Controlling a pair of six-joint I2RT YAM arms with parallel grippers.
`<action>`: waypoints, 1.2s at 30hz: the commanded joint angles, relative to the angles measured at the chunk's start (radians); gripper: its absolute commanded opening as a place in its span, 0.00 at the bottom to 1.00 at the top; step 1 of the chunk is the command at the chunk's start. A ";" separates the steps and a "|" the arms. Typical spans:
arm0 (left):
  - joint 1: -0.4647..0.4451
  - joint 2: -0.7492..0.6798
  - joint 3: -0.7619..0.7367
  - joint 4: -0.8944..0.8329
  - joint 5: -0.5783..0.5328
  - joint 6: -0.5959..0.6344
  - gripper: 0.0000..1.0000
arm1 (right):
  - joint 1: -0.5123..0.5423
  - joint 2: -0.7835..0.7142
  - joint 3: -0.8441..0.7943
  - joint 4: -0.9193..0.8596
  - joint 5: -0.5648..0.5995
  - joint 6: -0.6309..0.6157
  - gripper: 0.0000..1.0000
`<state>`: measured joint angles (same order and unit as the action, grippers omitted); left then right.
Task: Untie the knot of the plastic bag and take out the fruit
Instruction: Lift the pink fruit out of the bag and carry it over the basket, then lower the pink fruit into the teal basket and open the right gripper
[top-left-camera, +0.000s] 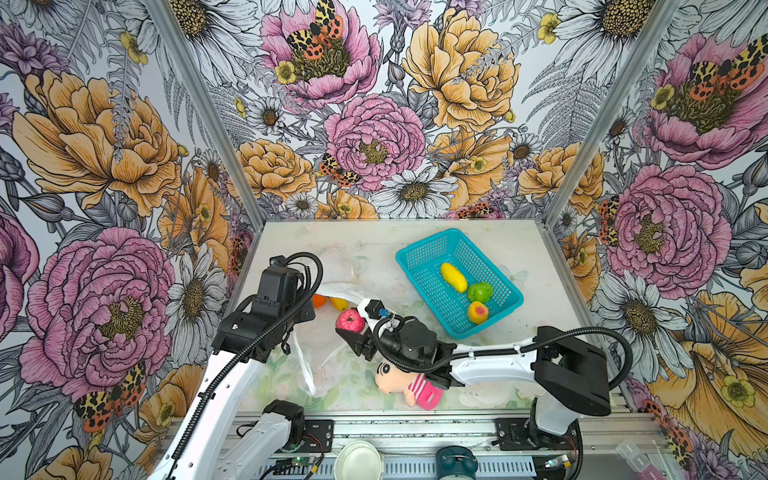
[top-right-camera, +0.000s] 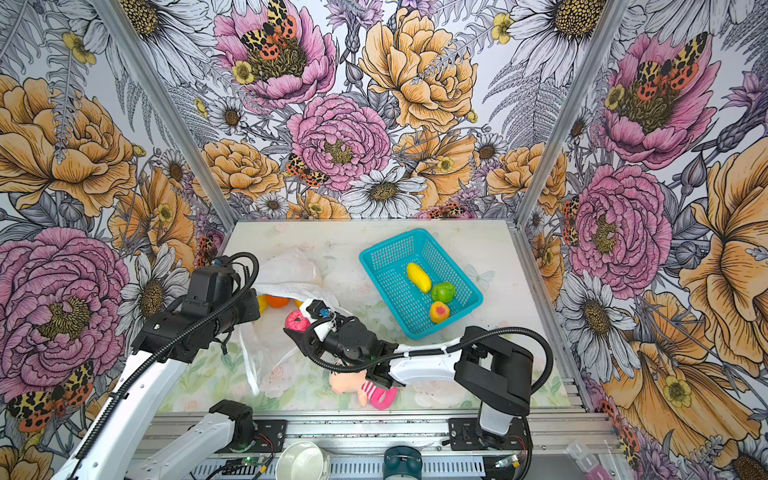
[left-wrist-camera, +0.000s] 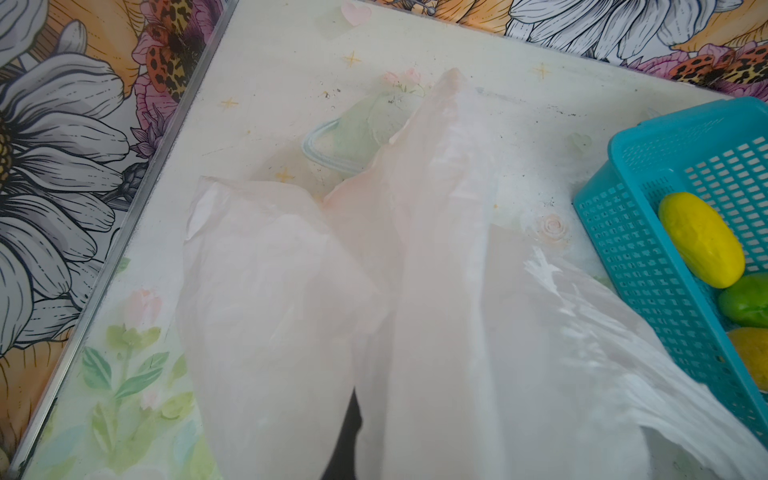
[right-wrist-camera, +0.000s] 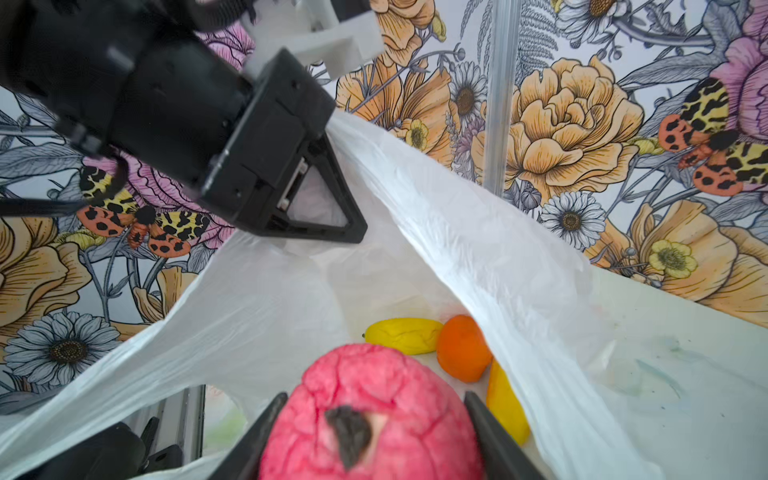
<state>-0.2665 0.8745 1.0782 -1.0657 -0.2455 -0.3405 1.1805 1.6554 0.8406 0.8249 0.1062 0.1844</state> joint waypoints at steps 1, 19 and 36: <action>-0.008 -0.008 -0.008 0.018 -0.015 -0.002 0.00 | -0.024 -0.079 -0.047 0.043 0.035 -0.018 0.41; -0.010 -0.017 -0.010 0.018 -0.020 -0.004 0.00 | -0.477 -0.373 -0.123 -0.363 0.117 0.194 0.36; -0.019 -0.038 -0.011 0.018 -0.030 -0.007 0.00 | -0.692 0.078 0.240 -0.780 0.141 0.276 0.32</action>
<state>-0.2779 0.8558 1.0729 -1.0657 -0.2508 -0.3405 0.4873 1.6981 1.0199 0.1207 0.2237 0.4538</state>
